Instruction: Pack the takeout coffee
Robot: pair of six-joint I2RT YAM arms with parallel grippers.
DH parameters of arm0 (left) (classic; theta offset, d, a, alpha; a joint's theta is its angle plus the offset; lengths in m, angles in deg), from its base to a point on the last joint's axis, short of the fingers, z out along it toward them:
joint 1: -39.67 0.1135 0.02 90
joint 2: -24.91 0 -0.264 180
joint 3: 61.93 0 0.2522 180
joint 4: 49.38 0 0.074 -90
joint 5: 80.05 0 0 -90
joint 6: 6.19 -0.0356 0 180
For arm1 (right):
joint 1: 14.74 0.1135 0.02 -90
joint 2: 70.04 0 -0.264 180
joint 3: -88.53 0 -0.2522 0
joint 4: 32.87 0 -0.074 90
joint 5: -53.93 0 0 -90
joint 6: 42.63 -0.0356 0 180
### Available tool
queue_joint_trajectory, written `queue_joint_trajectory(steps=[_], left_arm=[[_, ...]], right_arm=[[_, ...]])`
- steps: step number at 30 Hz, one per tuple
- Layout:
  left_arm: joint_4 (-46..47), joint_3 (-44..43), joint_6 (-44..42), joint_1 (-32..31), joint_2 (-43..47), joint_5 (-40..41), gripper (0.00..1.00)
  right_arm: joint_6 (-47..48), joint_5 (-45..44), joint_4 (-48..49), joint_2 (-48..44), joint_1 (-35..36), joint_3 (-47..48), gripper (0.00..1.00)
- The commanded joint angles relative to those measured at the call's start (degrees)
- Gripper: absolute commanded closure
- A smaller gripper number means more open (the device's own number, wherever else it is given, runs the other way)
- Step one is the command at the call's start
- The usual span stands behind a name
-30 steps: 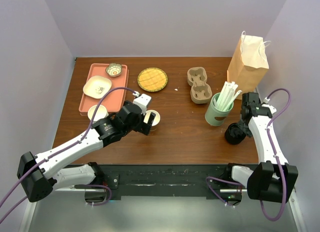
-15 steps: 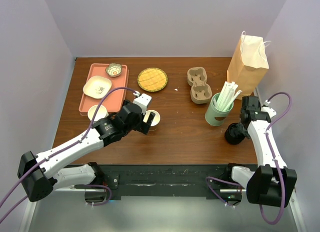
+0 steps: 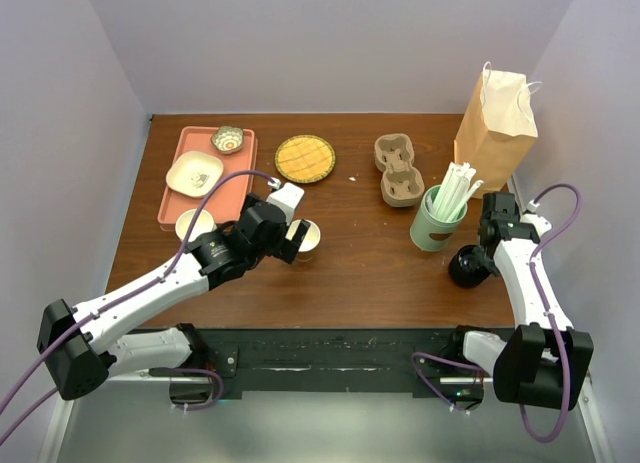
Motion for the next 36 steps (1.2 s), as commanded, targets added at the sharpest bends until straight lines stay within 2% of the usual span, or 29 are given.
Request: queue_joint_trajectory(steps=[1,8,16,25,31,36], left_arm=[[0.6,-2.2,0.1,0.0,0.9,0.8,0.0],[0.2,-1.8,1.0,0.0,1.5,0.9,0.0],[-0.5,-2.0,1.2,0.0,1.5,1.0,0.0],[-0.8,-2.0,1.1,0.0,1.9,1.2,0.0],[-0.3,-2.8,1.2,0.0,0.9,0.8,0.0],[0.0,-3.1,1.3,0.0,0.7,0.5,0.0]], right_arm=[[-1.2,-1.6,0.4,0.8,-0.4,0.5,0.61],[-1.9,-2.6,-1.6,0.1,-0.4,1.6,0.57],[-2.7,-2.2,-0.3,1.4,-0.5,0.3,0.6],[-1.8,-2.7,0.4,-0.2,-0.4,0.0,0.73],[-0.9,-1.9,-0.4,-1.0,-0.4,1.2,0.87],[0.1,-1.9,-2.6,-1.2,-0.3,3.8,0.86]])
